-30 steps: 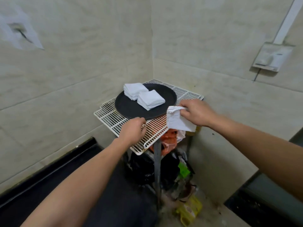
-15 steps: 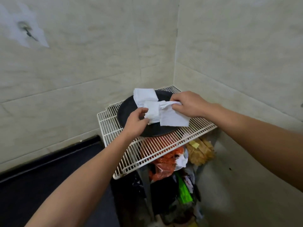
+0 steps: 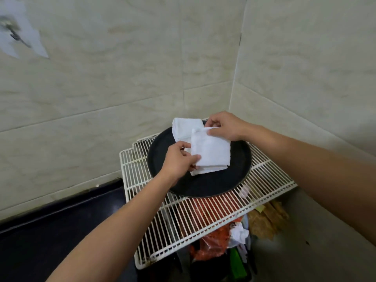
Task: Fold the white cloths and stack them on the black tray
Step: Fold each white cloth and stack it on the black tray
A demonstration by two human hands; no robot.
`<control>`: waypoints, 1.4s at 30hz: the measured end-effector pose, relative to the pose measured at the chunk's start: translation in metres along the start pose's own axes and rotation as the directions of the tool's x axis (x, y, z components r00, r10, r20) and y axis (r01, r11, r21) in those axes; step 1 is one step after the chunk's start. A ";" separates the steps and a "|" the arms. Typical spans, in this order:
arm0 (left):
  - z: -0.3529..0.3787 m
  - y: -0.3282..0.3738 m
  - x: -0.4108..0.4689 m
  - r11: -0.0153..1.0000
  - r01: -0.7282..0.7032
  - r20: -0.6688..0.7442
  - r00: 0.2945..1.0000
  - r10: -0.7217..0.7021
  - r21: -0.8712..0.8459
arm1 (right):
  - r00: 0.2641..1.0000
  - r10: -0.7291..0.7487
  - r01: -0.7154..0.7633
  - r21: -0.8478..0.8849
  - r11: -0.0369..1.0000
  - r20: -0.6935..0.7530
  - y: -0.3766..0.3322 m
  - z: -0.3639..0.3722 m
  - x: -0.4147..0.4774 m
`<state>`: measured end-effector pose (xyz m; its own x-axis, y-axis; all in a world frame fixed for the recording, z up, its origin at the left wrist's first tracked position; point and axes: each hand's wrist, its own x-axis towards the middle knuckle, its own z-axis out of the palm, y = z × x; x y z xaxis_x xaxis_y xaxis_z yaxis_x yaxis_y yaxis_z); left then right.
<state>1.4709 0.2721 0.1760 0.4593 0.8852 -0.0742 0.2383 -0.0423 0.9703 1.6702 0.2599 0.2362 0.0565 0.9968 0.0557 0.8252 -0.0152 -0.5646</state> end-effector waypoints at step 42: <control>-0.061 -0.043 -0.067 0.515 -0.021 -0.206 0.903 0.378 0.857 | 0.896 -0.347 0.273 -0.272 0.923 -0.278 -0.012 0.057 -0.028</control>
<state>1.3779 0.2426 0.1537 0.3287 0.8784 0.3470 0.8465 -0.4369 0.3041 1.6269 0.2362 0.1942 -0.0789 0.8765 0.4749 0.9298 0.2365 -0.2820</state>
